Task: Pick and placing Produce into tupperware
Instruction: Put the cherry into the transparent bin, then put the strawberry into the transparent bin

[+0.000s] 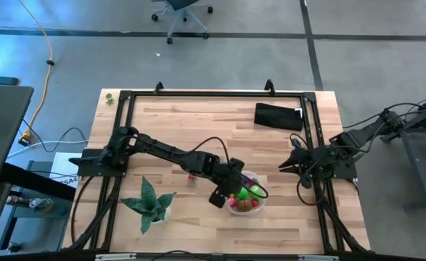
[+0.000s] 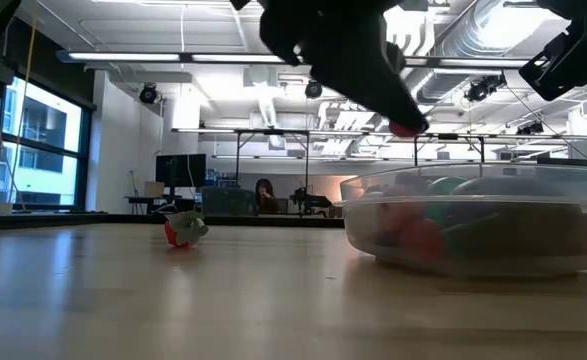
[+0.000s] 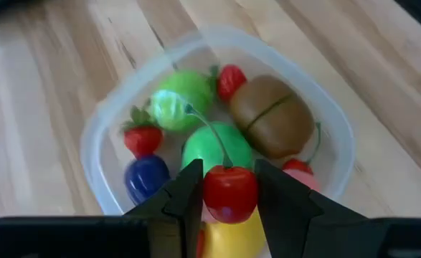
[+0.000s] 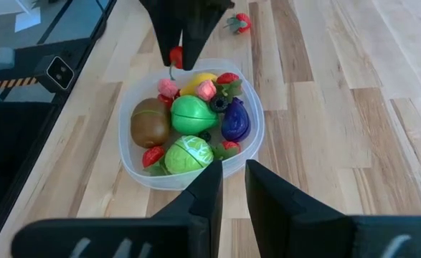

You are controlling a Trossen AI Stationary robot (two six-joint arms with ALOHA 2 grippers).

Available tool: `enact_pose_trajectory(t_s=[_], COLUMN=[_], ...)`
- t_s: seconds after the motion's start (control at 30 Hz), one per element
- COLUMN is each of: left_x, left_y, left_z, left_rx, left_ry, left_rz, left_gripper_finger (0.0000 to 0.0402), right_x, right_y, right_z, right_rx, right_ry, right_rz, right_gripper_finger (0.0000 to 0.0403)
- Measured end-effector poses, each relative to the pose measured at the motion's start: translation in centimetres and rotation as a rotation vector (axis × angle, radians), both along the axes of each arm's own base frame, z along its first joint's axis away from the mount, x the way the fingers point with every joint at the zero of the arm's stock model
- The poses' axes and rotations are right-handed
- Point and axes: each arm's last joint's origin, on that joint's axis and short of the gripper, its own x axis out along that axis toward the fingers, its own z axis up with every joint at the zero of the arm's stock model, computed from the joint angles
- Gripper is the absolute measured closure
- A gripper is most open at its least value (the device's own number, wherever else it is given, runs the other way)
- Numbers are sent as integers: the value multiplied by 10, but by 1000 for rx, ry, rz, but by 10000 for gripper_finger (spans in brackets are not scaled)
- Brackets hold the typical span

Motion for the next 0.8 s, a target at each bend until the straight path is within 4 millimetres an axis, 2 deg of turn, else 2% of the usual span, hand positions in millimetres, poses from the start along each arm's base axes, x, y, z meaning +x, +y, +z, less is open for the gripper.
enact_pose_trajectory(t_s=[0.17,0.53,0.8], left_x=[-1,-5,-5], left_y=[0,-6,-5], left_z=[-10,-12,-23], left_rx=[-13,13,1], left_ry=[61,101,152], left_rz=[5,-7,18], left_gripper_finger=[295,292,219], right_x=[0,0,0], right_y=[0,0,0], right_z=[0,0,0], right_rx=[0,0,0], right_ry=[0,0,0], right_rz=[0,0,0], right_gripper_finger=[352,352,352])
